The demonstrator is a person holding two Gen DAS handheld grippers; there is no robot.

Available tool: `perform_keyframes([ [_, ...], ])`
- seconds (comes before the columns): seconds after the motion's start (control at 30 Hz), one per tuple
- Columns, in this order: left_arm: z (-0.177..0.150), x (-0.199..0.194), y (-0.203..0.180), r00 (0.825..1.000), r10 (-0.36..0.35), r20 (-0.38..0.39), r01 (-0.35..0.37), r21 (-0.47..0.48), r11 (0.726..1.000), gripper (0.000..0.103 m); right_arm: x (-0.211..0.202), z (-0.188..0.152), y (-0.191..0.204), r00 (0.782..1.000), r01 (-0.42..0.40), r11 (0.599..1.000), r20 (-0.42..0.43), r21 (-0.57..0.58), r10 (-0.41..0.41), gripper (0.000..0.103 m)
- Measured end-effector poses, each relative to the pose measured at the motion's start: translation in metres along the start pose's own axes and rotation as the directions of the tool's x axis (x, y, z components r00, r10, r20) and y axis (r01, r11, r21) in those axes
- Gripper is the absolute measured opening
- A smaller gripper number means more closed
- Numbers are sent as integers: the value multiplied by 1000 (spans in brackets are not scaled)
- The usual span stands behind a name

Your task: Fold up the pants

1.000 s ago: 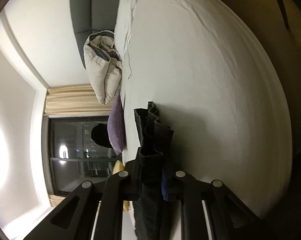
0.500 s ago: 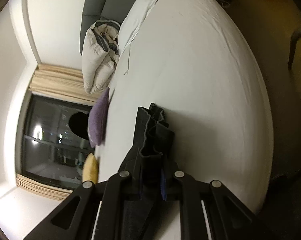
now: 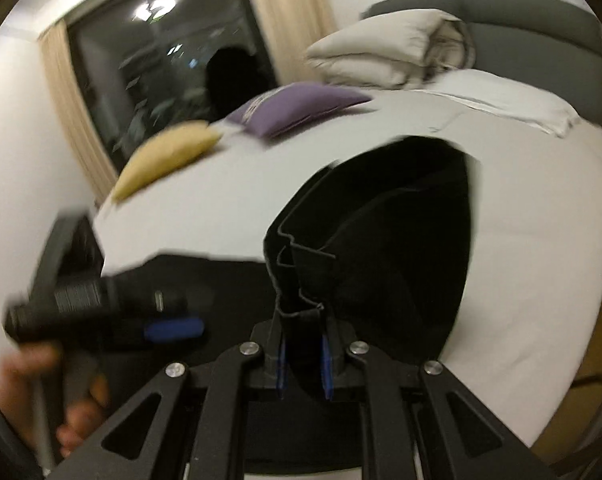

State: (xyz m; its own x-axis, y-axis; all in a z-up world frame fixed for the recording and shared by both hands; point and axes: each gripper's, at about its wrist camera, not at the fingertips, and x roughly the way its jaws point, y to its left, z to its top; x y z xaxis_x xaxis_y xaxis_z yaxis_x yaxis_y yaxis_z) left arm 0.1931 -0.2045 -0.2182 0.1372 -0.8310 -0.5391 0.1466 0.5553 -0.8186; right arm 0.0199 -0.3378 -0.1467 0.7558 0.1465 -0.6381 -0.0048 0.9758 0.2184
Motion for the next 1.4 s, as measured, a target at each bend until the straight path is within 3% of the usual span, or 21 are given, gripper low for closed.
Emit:
perform_keyframes([
  [0.2,10,18,7,993,-103,-65,96,-108,990,84,8,-19,43,995,81,951,-24,-297,-93,14],
  [0.4,10,38,7,984,-141,-107,127,-129,983,84,5,-39,74,990,118,846,-7,-521,-142,14],
  [0.5,13,41,9,982,-163,-92,148,-150,978,84,1,-41,74,989,123,827,-1,-548,-148,14],
  [0.57,16,34,13,982,-174,-73,160,-165,973,84,-3,-32,64,991,108,862,-11,-495,-130,14],
  [0.63,16,32,13,982,-171,-76,158,-157,975,84,-4,-25,62,991,112,869,-5,-482,-131,14],
  [0.67,16,32,12,982,-171,-81,158,-150,976,84,-4,-27,69,992,107,846,-6,-522,-130,14],
  [0.73,12,29,14,977,-198,-84,185,-147,972,84,-4,-42,90,993,82,759,-15,-646,-120,14],
  [0.77,9,29,18,974,-212,-82,198,-149,969,84,-3,-54,104,992,80,678,-11,-731,-129,14],
  [0.83,6,27,24,976,-202,-86,187,-155,970,84,-5,-71,115,990,84,616,-4,-783,-139,14],
  [0.97,5,32,22,976,-195,-94,180,-147,973,84,-8,-68,115,989,93,617,3,-782,-146,14],
  [1.1,11,35,24,972,-226,-71,212,-161,964,84,-16,-74,124,988,118,577,35,-808,-153,14],
  [1.17,10,39,28,974,-202,-101,187,-138,973,72,-19,-74,128,986,130,568,49,-813,-157,14],
  [1.23,10,45,32,975,-174,-140,157,-122,980,35,-20,-74,131,985,142,566,61,-812,-159,14],
  [1.27,11,47,33,976,-162,-145,145,-122,982,28,-21,-74,134,985,145,563,67,-813,-158,14],
  [1.33,14,45,42,980,-157,-126,140,-134,981,17,-24,-77,140,986,146,554,73,-820,-152,14],
  [1.4,18,40,45,984,-148,-103,133,-135,982,16,-26,-79,147,987,143,537,78,-832,-142,15],
])
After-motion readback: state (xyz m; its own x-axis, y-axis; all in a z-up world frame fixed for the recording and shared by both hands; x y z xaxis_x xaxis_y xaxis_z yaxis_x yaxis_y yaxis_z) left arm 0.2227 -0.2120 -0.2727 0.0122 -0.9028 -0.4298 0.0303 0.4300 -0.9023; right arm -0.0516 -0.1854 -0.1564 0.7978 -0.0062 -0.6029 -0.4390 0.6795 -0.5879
